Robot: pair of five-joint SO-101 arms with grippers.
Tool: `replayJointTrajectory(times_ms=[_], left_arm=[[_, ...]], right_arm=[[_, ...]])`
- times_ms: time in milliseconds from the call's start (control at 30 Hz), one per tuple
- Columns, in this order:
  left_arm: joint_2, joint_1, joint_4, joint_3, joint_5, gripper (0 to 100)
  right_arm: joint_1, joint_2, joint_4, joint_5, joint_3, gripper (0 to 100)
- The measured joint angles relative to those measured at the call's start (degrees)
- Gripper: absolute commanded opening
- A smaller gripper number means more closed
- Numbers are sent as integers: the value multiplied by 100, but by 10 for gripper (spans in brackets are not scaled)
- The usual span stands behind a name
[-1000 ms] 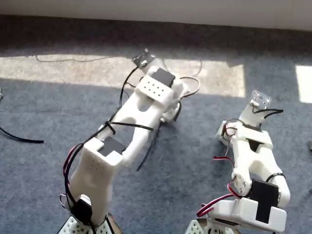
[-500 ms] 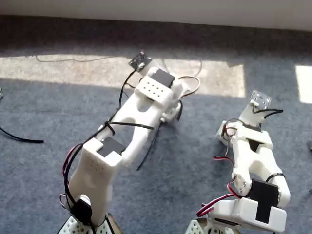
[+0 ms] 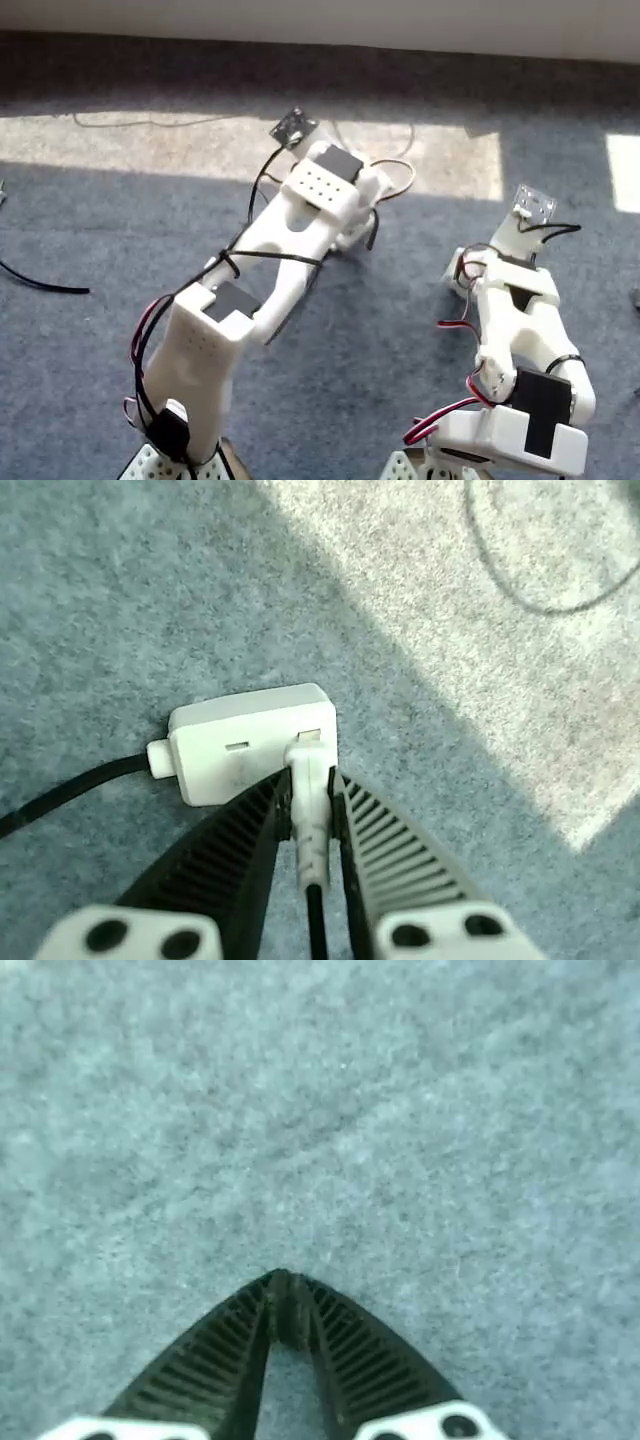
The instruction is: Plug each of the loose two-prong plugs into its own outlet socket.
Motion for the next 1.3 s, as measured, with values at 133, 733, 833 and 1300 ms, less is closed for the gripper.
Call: replayJointTrajectory(times_ms=[133, 733, 833, 1300], left_arm=[[0, 0, 0, 0, 0, 6], [598, -316, 1503, -343, -440, 6], [598, -316, 1952, -404, -747, 6], [607, -413, 2365, -396, -1934, 150]], right_arm=[[0, 0, 0, 0, 0, 6], [0, 18, 0, 0, -9, 6], [0, 18, 0, 0, -9, 6], [0, 18, 0, 0, -9, 6]])
